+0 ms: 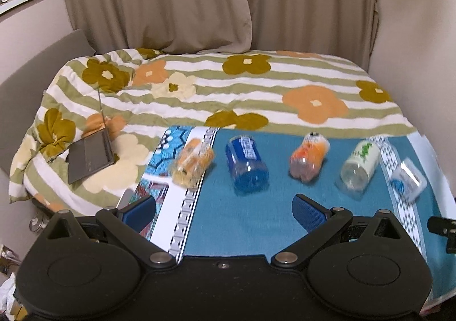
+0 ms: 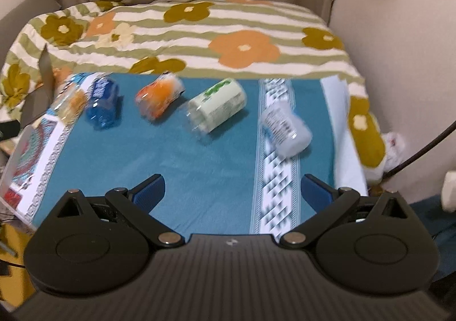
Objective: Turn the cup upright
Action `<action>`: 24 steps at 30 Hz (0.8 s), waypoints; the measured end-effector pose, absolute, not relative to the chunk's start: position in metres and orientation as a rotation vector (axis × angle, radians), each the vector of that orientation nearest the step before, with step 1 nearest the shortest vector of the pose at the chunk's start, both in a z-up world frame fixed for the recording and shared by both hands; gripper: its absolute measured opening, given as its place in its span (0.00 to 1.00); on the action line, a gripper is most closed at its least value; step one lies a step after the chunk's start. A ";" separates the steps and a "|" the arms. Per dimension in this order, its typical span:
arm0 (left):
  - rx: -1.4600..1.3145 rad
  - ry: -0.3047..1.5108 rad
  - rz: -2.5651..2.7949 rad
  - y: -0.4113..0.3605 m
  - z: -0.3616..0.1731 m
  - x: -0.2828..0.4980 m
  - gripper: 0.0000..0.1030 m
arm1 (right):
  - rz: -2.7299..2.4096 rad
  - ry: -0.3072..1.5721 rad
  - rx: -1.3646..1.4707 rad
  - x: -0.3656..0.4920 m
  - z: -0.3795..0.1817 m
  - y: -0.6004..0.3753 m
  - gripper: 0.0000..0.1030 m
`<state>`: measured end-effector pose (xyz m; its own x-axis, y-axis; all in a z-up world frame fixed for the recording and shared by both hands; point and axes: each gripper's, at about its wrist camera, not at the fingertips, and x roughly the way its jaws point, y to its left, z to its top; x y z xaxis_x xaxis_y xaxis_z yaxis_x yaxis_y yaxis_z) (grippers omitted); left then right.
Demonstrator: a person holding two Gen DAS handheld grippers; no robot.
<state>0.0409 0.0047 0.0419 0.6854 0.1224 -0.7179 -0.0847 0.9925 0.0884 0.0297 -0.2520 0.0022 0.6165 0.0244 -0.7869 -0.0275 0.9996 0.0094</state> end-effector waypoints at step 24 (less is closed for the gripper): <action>-0.019 1.094 -0.087 0.027 -0.064 0.233 0.98 | -0.186 1.096 0.352 0.110 -0.063 -0.249 1.00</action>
<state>0.2329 0.0265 -0.0642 0.4556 -0.0797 -0.8866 0.0606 0.9965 -0.0584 0.1105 -0.2494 -0.0625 0.4493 0.0250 -0.8931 0.3185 0.9295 0.1863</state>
